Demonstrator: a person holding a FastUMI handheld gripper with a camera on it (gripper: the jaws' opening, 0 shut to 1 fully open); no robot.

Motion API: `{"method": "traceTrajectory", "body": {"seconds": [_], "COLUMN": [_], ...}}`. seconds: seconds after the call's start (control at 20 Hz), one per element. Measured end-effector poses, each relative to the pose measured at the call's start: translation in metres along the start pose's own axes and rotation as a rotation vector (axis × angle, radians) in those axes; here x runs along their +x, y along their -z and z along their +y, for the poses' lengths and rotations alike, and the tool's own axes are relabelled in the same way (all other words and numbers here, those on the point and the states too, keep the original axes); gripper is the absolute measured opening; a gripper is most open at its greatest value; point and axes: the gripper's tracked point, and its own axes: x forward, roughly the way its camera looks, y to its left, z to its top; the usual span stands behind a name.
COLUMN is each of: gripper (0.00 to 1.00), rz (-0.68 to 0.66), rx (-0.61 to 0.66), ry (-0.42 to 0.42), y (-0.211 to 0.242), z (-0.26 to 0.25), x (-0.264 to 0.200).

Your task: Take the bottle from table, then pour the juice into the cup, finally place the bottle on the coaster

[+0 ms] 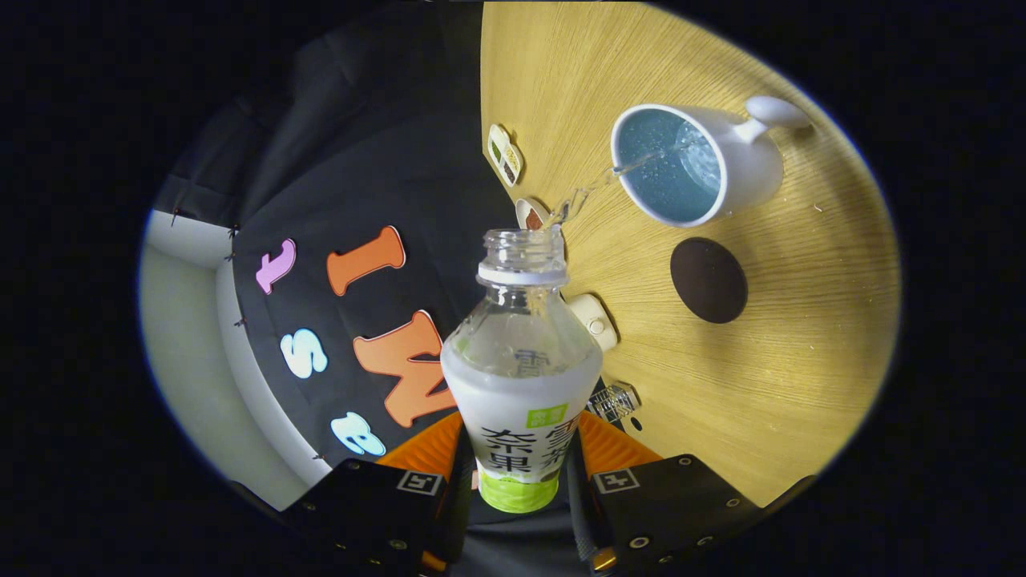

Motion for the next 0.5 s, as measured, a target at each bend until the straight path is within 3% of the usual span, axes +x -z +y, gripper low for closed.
{"method": "traceTrajectory", "body": {"seconds": [0.5], "gripper": [0.54], "rz": [-0.002], "rx": [0.080], "ry": [-0.025], "y": [-0.005], "z": [0.013], "x": [-0.006]}}
